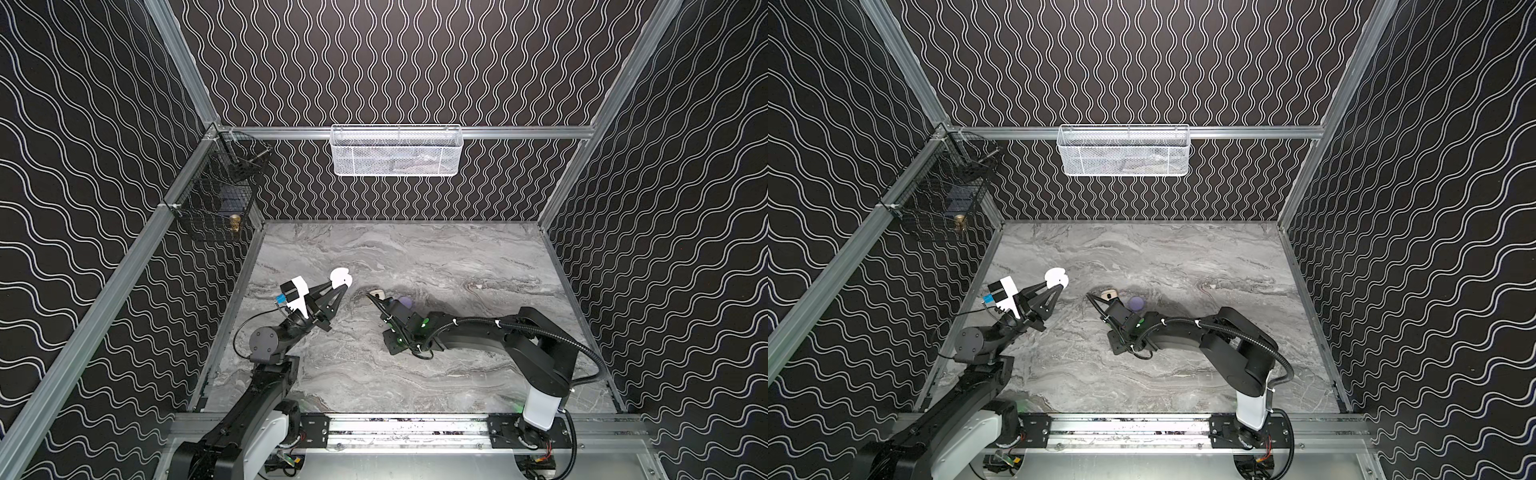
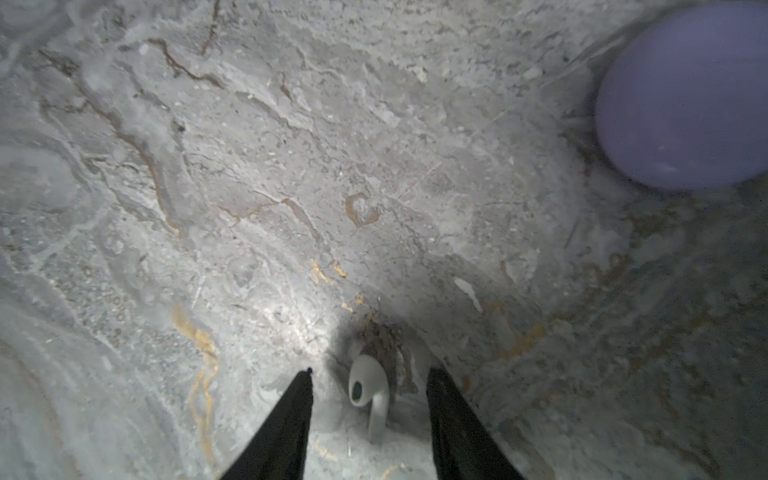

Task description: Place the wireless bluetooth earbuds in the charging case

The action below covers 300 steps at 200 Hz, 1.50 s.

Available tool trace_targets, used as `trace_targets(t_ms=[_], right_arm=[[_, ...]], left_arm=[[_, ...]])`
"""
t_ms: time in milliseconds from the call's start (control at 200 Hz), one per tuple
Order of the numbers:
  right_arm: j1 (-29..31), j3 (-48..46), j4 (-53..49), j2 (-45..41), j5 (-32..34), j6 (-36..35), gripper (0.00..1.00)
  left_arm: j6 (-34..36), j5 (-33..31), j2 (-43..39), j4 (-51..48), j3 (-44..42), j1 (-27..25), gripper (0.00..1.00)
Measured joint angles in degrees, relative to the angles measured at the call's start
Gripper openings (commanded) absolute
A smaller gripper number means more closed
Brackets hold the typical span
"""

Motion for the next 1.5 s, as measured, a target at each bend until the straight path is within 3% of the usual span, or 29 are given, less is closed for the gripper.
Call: trace_targets(t_ms=[380, 646, 1056, 1236, 1501], right_arm=[[1.4, 1.73, -2.21, 1.81, 2.6, -0.22, 0.4], [1.86, 2.47, -3.26, 2.29, 4.0, -0.15, 0.24], [2.54, 1.62, -2.58, 1.7, 4.87, 0.61, 0.15], [2.82, 0.81, -4.35, -5.6, 6.16, 1.55, 0.14], [10.69, 8.76, -6.32, -21.77, 18.47, -0.87, 0.13]], left_arm=[[-0.02, -0.02, -0.35, -0.46, 0.0, 0.0, 0.0], [-0.02, 0.0, -1.05, -0.85, 0.0, 0.0, 0.0], [-0.02, 0.0, -1.2, -1.2, 0.0, 0.0, 0.0], [-0.02, 0.68, -0.96, -0.22, -0.04, 0.0, 0.0], [-0.59, 3.23, 0.79, 5.42, -0.7, -0.48, 0.0]])
